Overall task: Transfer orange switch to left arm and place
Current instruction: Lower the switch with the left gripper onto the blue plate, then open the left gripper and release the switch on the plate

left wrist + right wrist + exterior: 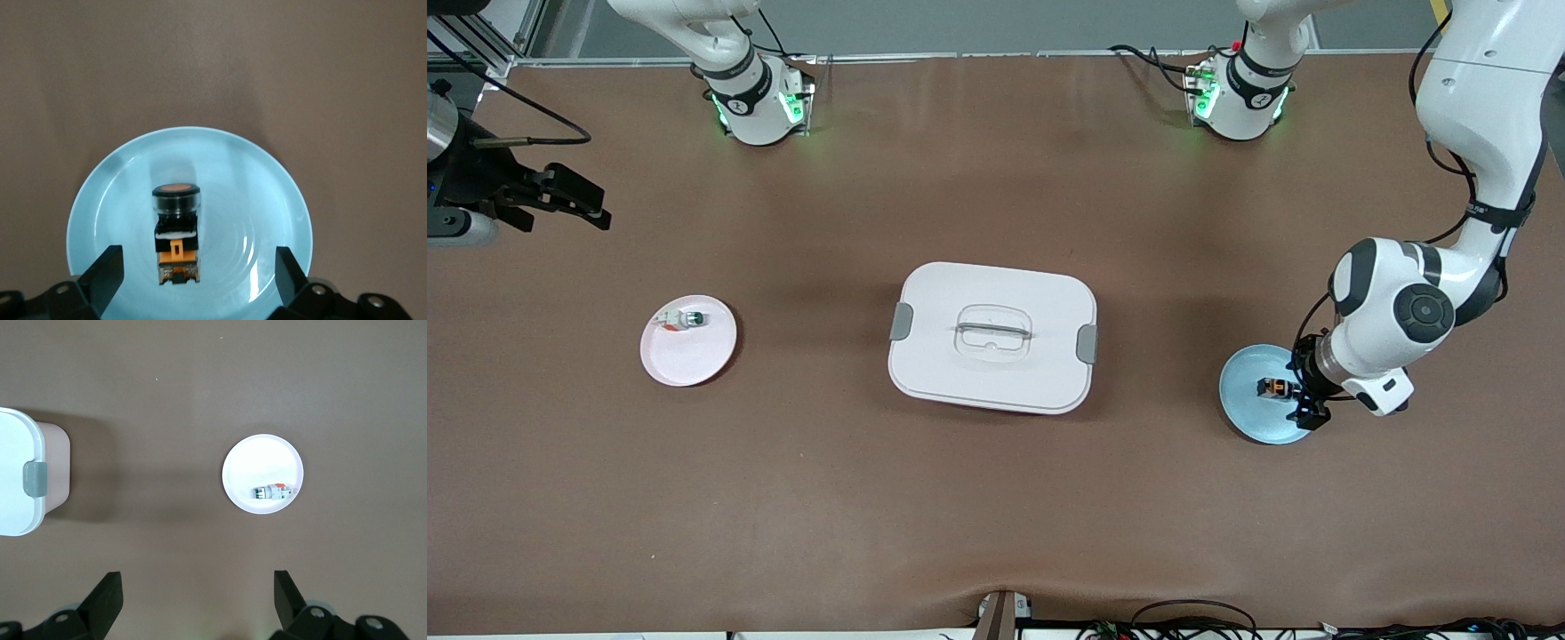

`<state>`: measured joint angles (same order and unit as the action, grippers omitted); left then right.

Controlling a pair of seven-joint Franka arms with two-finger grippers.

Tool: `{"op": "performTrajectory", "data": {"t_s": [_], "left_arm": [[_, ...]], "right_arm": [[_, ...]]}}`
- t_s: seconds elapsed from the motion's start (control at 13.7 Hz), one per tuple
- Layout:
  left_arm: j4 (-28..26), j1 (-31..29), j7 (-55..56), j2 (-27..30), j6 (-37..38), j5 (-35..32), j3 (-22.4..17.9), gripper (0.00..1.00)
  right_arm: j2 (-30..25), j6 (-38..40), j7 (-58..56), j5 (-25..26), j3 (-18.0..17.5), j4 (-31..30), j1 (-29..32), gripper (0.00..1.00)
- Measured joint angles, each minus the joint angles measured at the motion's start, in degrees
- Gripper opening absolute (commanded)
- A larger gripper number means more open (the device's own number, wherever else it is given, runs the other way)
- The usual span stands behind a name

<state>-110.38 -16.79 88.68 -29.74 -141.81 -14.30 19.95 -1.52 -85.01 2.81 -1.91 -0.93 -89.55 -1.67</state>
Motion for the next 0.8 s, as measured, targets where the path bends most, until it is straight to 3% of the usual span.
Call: {"op": "performTrajectory", "data": {"t_s": [0.51, 0.8], "left_arm": [[-4.55, 0.92, -31.89, 4.31, 0.13, 9.54, -0.01, 1.00], [-5.13, 1.44, -45.59, 5.28, 0.12, 11.52, -0.02, 1.00]], "right_arm": [[-1.78, 0.00, -0.07, 0.02, 0.18, -1.71, 0.57, 1.00], [-1.79, 0.00, -2.08, 0.07, 0.21, -1.74, 0.59, 1.00]]}}
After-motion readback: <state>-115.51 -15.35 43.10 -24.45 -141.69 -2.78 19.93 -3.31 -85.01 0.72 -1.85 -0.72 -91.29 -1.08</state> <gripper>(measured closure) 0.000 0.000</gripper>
